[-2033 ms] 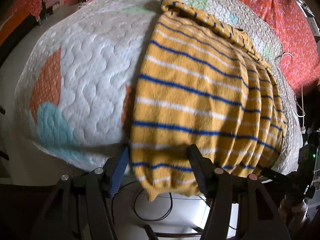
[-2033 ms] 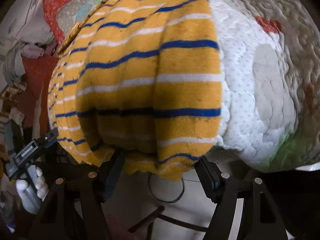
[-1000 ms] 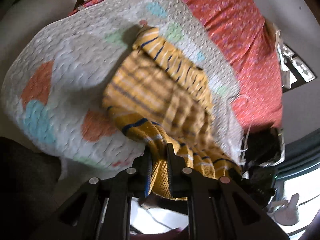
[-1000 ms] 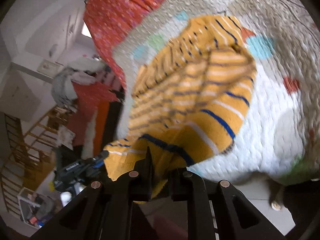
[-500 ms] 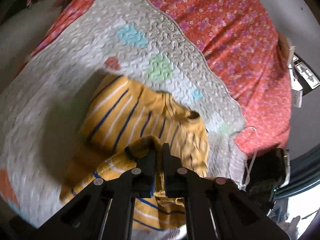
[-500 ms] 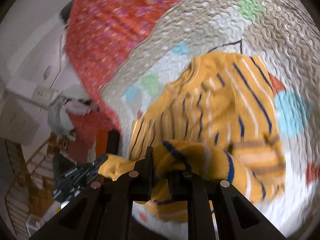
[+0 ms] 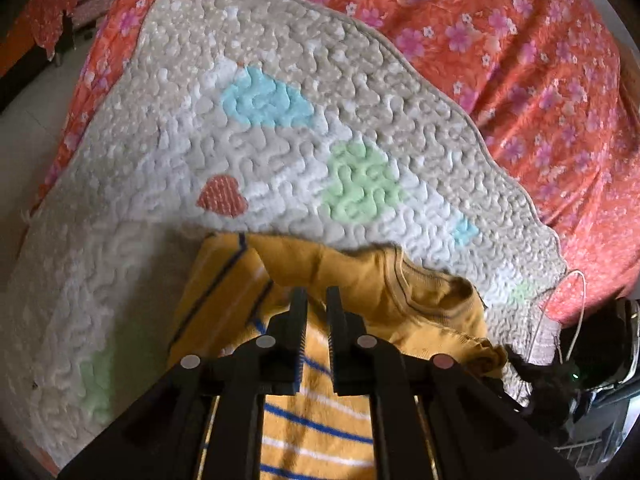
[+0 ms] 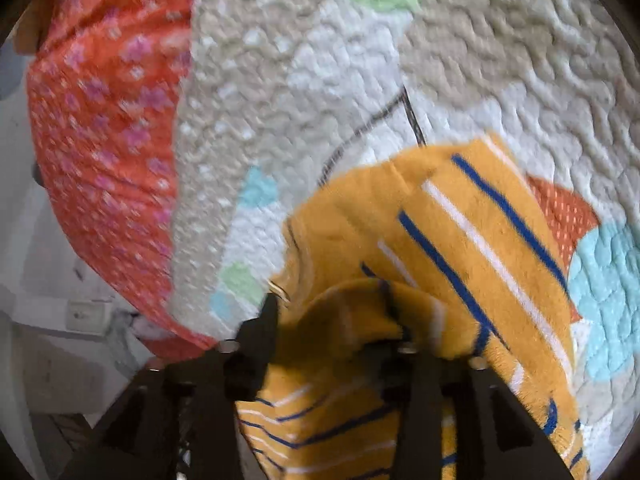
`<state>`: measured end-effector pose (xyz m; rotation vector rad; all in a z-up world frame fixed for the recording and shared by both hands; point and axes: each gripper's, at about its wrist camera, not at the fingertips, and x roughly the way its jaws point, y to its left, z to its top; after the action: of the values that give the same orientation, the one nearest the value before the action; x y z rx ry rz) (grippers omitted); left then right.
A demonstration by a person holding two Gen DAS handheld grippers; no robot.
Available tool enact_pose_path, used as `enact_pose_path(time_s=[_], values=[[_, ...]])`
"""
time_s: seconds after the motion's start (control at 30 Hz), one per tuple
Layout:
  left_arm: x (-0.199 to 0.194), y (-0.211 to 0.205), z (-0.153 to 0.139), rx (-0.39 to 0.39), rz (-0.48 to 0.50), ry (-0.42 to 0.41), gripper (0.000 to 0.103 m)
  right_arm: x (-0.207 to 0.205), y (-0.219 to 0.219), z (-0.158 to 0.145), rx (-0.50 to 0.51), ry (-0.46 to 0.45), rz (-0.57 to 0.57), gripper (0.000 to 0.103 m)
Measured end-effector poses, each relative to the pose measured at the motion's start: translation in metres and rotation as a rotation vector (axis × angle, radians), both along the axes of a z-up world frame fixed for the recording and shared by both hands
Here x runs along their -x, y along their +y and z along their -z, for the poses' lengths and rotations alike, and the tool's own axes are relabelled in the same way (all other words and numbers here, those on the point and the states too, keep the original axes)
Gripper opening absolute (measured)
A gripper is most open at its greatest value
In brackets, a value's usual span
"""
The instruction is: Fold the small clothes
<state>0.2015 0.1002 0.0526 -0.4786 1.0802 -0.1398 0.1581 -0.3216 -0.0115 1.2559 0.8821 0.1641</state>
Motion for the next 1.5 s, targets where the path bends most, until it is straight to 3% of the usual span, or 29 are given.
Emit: enact_pose_path(time_s=[0.03, 0.1, 0.2, 0.27, 0.37, 0.47, 0.53, 0.57, 0.67, 0.73, 0.87, 0.93, 1.03, 1.1, 1.23, 1.4, 1.5], values=[[-0.001, 0.001, -0.004, -0.002, -0.001, -0.008, 0.008, 0.002, -0.004, -0.007, 0.003, -0.023, 0.008, 0.060], [-0.004, 0.006, -0.012, 0.003, -0.011, -0.023, 0.021, 0.002, -0.011, -0.019, 0.008, -0.056, 0.010, 0.063], [0.001, 0.013, -0.023, 0.022, -0.022, -0.045, 0.026, 0.007, -0.016, -0.039, 0.097, -0.063, 0.004, 0.071], [0.008, 0.010, -0.024, 0.006, -0.002, -0.042, 0.026, 0.007, -0.006, -0.055, 0.247, -0.069, -0.061, 0.072], [0.026, -0.006, -0.015, -0.090, 0.075, -0.043, 0.026, 0.005, 0.020, -0.070, 0.513, -0.085, -0.208, 0.072], [0.042, -0.024, -0.005, -0.148, 0.165, -0.061, 0.026, 0.006, 0.048, -0.068, 0.735, -0.100, -0.351, 0.071], [0.045, -0.037, 0.009, -0.191, 0.220, -0.051, 0.026, 0.003, 0.062, -0.059, 0.830, -0.081, -0.426, 0.054], [0.042, -0.042, 0.017, -0.229, 0.223, -0.035, 0.026, -0.003, 0.068, -0.052, 0.864, -0.062, -0.455, 0.039], [0.024, -0.043, 0.040, -0.314, 0.173, 0.024, 0.026, -0.026, 0.066, -0.031, 0.936, 0.040, -0.449, 0.034], [0.010, -0.034, 0.054, -0.308, 0.121, 0.062, 0.026, -0.040, 0.053, -0.015, 0.920, 0.108, -0.432, 0.033], [-0.006, -0.023, 0.060, -0.250, 0.071, 0.085, 0.026, -0.050, 0.020, -0.008, 0.771, 0.155, -0.327, 0.033], [-0.008, -0.014, 0.056, -0.199, 0.048, 0.090, 0.026, -0.043, 0.003, -0.013, 0.672, 0.140, -0.274, 0.034], [0.003, 0.005, 0.042, -0.139, 0.017, 0.073, 0.026, -0.019, -0.016, -0.026, 0.644, 0.113, -0.224, 0.038], [0.020, 0.019, 0.030, -0.151, 0.004, 0.060, 0.026, -0.001, -0.025, -0.034, 0.689, 0.108, -0.215, 0.054], [0.064, 0.043, 0.011, -0.137, -0.027, 0.031, 0.032, 0.052, -0.045, -0.046, 0.708, 0.088, -0.220, 0.062], [0.129, 0.056, 0.014, -0.069, -0.026, 0.046, 0.033, 0.114, -0.070, -0.025, 0.620, 0.128, -0.162, 0.068], [0.156, 0.047, 0.023, -0.053, -0.008, 0.059, 0.033, 0.138, -0.076, -0.009, 0.492, 0.116, -0.113, 0.069]])
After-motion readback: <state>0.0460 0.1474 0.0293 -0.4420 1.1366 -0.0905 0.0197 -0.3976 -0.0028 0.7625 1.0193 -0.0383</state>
